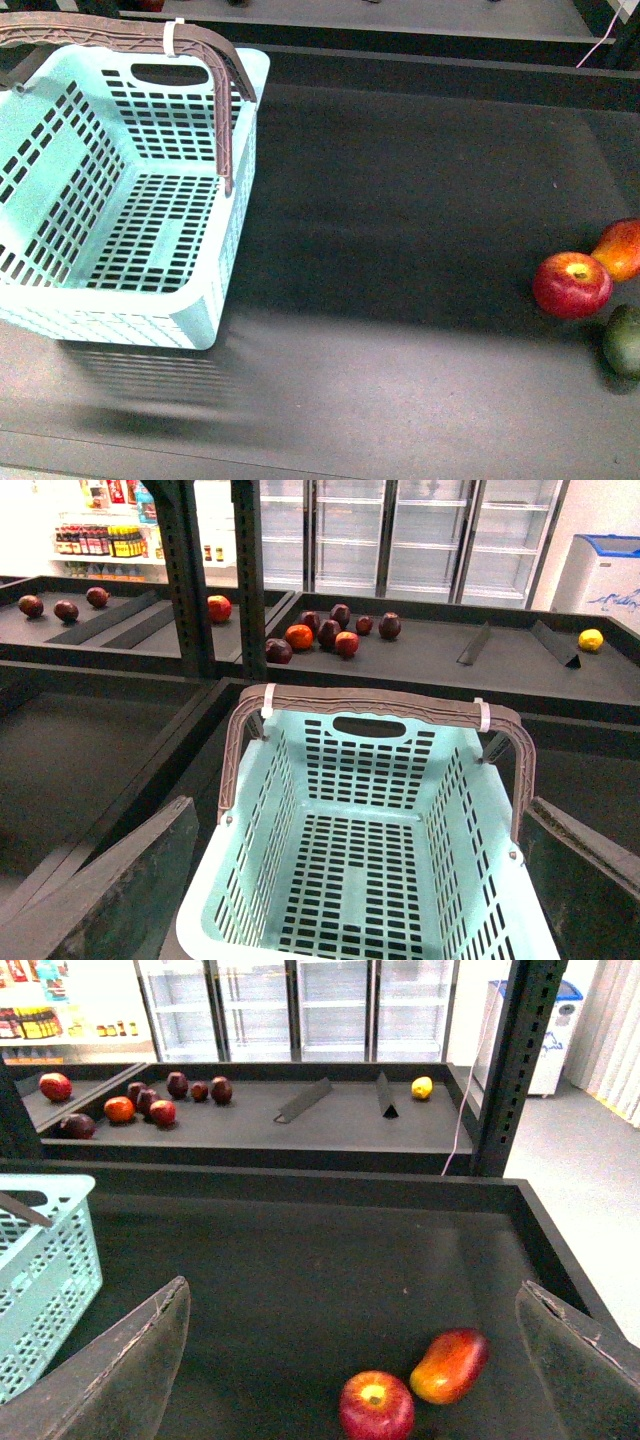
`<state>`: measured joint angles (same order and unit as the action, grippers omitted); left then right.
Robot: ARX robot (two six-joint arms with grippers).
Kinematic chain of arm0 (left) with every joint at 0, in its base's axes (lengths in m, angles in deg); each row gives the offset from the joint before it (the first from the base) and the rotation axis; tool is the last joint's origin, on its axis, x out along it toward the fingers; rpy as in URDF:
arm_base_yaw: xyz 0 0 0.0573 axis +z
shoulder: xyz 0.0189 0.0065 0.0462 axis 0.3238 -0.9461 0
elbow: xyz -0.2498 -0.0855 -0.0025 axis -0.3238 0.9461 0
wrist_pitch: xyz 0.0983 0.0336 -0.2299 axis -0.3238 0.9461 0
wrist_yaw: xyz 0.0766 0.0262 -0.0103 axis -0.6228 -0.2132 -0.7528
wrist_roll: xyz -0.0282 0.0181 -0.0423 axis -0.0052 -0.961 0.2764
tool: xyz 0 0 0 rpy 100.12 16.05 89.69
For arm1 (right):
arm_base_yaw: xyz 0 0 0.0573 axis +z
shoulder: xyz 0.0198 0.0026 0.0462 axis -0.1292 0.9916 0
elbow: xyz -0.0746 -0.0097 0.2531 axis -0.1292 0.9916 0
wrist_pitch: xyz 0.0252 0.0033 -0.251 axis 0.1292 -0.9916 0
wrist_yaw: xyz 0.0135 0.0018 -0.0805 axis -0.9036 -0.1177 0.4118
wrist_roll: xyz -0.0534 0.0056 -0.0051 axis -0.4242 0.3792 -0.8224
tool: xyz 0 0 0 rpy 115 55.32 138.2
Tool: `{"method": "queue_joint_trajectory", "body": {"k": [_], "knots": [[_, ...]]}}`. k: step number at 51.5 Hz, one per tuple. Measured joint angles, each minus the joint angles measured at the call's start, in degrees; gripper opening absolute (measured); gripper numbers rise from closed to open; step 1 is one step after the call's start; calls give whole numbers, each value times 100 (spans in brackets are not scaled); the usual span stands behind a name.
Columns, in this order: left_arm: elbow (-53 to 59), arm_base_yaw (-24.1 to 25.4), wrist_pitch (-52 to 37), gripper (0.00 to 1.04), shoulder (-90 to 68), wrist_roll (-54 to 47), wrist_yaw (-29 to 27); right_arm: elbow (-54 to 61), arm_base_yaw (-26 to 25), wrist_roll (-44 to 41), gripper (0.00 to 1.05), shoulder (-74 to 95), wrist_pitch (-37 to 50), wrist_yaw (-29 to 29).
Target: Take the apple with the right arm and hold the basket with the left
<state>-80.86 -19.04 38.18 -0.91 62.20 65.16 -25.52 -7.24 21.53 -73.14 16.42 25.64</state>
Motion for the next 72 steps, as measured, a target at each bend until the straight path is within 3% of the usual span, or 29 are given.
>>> {"method": "queue_joint_trajectory", "body": {"k": [6, 9, 14, 23, 30, 38, 51, 72], "knots": [[-251, -170, 745, 98, -415, 839, -610, 0, 0, 2, 96, 0, 0, 2], [-326, -223, 791, 98, -754, 1377, -647, 0, 0, 0, 96, -2, 0, 0], [-579, -337, 232, 98, -1569, 2623, -337, 0, 0, 0, 96, 0, 0, 0], [-1128, -4, -1189, 98, -3576, 4319, 354, 0, 0, 0, 96, -2, 0, 0], [-1735, -144, -2004, 98, -5532, 5493, 304, 0, 0, 2, 96, 0, 0, 0], [-2470, -564, -2218, 98, -7329, 6522, 111, 0, 0, 0, 96, 0, 0, 0], [-3738, -870, -2256, 98, -9049, 7173, -90, 0, 0, 0, 96, 0, 0, 0], [-4758, -518, -2409, 98, -10181, 7691, -120, 0, 0, 0, 96, 0, 0, 0]]}}
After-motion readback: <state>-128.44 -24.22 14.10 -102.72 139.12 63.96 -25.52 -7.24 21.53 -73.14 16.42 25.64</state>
